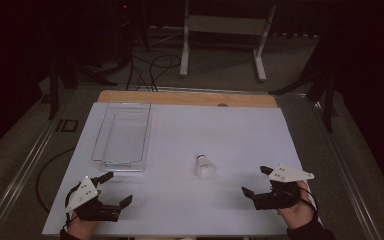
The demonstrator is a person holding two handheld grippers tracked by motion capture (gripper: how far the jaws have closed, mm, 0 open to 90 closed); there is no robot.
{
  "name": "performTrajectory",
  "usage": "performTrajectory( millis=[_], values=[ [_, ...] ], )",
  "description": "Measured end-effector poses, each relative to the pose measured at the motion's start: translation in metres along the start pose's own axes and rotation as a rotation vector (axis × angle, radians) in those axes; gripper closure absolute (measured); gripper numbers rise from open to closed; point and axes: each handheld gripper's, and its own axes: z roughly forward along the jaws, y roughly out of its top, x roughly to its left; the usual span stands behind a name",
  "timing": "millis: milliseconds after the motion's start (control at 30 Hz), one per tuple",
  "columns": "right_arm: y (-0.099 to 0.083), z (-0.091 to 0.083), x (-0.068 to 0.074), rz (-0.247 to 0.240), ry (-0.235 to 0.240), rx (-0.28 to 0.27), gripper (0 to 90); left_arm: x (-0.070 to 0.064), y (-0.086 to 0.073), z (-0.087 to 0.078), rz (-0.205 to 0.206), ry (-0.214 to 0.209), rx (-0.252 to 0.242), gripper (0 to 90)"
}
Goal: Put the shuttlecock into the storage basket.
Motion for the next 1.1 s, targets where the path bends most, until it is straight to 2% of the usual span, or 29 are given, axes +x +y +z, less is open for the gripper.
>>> performTrajectory(
  millis=[167,233,433,633,867,1100],
  values=[
    [0.008,0.001,0.0,0.01,0.008,0.05,7.8,0.0,0.0,0.0,-0.001,-0.001,-0.001,0.0],
    [0.009,0.002,-0.001,0.014,0.026,0.061,7.8,0.0,0.0,0.0,-0.002,-0.002,-0.002,0.0],
    [0.009,0.01,-0.002,0.029,0.028,0.113,7.8,0.0,0.0,0.0,-0.004,-0.002,-0.002,0.0],
    [0.008,0.018,0.0,0.018,0.034,0.177,7.8,0.0,0.0,0.0,-0.002,-0.001,0.001,0.0],
    [0.009,0.022,0.003,0.006,0.028,0.204,7.8,0.0,0.0,0.0,0.0,-0.002,0.003,0.0],
    [0.011,0.029,0.008,0.004,0.035,0.262,7.8,-0.001,0.0,0.001,0.002,-0.004,0.005,0.0]
  ],
)
